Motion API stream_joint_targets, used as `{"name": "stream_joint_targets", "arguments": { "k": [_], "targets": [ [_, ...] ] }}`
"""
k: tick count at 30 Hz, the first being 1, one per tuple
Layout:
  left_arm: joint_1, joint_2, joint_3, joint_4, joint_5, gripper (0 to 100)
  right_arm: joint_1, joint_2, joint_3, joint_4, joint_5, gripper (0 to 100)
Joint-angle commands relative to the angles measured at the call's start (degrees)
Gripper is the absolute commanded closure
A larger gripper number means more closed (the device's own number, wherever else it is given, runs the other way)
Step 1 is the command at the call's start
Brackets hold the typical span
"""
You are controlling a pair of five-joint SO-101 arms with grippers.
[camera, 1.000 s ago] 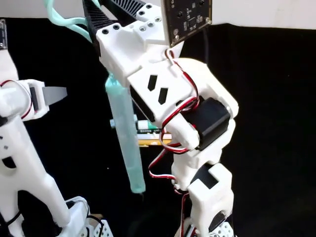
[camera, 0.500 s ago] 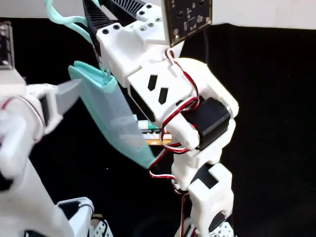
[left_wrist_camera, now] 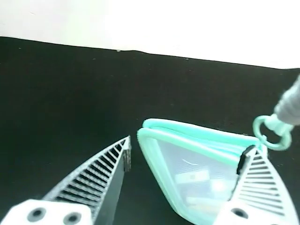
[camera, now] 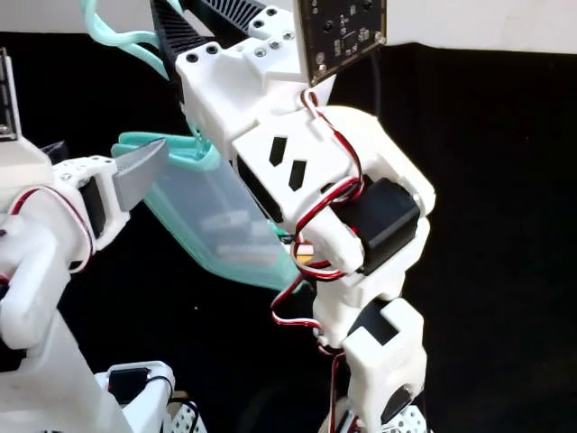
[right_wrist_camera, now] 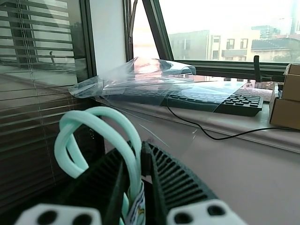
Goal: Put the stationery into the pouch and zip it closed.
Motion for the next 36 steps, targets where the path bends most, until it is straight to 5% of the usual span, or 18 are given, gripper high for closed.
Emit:
{"name": "stream_joint_targets", "arguments": {
  "k": [1, 18, 26, 36],
  "targets": [
    [2.24, -0.66, 0.84, 0.62, 0.70, 63, -0.75, -0.31, -1.10, -0.40, -0.44, 99.2],
    [2.15, -0.57, 26.07, -5.89, 3.43, 63, -0.57, -0.31, -1.10, 1.36, -0.18, 99.2],
    [-7.34, -0.66, 18.68, -6.95, 4.13, 63, -0.57, -0.31, -1.10, 1.71, -0.18, 99.2],
    [-6.99, -0.13, 16.04, -7.03, 21.01, 63, -0.57, -0.31, -1.10, 1.71, -0.18, 99.2]
  ]
}}
